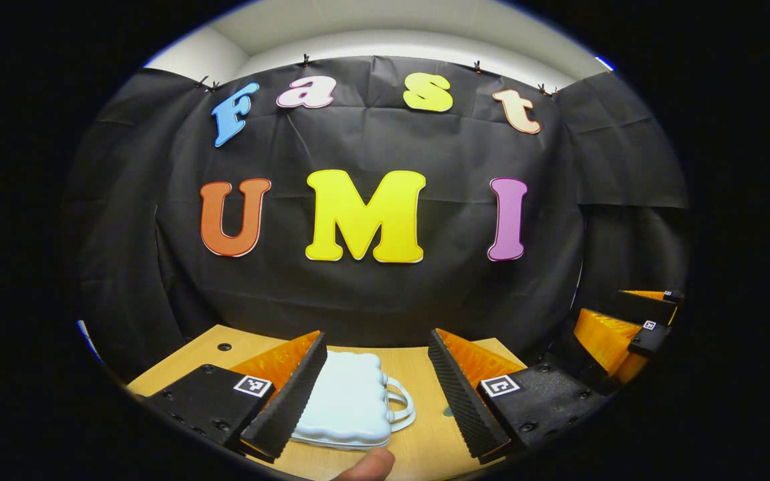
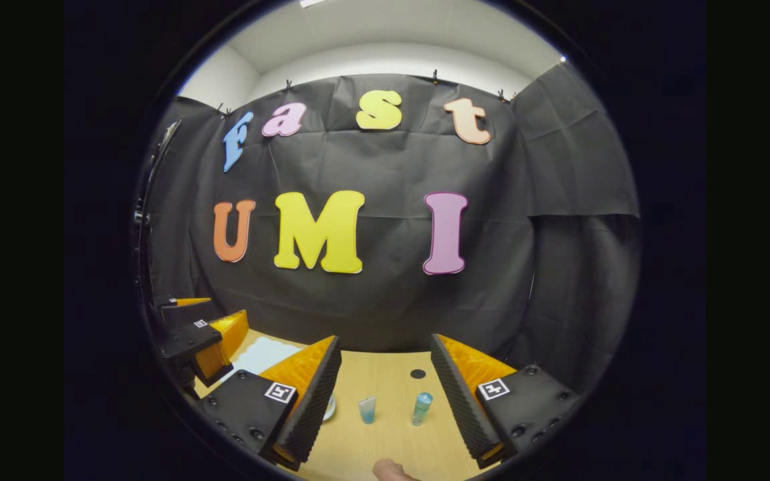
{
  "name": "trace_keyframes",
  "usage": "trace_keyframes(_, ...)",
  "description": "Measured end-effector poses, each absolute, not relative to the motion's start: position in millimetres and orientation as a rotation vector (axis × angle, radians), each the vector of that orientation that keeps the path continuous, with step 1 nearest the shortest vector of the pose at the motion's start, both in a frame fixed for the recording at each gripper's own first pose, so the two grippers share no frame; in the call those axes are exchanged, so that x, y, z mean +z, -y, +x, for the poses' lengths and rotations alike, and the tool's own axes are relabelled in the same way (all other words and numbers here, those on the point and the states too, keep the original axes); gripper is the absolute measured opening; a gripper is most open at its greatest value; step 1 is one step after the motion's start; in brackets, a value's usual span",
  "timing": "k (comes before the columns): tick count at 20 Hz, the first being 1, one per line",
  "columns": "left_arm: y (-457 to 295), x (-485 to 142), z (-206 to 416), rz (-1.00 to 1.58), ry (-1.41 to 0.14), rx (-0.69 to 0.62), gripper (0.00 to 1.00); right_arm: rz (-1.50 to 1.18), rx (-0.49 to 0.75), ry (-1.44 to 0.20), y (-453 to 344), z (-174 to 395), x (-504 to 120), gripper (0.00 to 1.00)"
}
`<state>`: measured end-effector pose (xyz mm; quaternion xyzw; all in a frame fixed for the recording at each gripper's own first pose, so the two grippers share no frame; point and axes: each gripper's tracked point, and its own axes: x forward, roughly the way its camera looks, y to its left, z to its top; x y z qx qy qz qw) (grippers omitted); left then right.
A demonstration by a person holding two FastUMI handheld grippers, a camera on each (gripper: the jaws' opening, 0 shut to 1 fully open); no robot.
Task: First open the suitcase, pack the skin care products into it, and then close the suitcase.
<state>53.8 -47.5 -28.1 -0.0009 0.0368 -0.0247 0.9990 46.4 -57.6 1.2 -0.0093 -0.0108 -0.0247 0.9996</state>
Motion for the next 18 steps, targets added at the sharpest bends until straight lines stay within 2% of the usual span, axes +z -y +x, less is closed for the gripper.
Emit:
trace_keyframes(5,45.2,-42.1,62.7,0.008,-0.087,-0.019,0.98,-0.018,-0.052,0.011,68.9,52.0,-4.6,0.80)
trace_keyframes(10,43.4,-84.2,80.9,0.193,-0.092,0.001,1.00,-0.015,-0.110,0.018,111.1,60.5,-6.2,0.80)
trace_keyframes(18,58.9,-174.1,105.9,0.776,-0.134,-0.002,0.99,-0.024,-0.183,-0.019,180.9,75.8,-40.3,0.80)
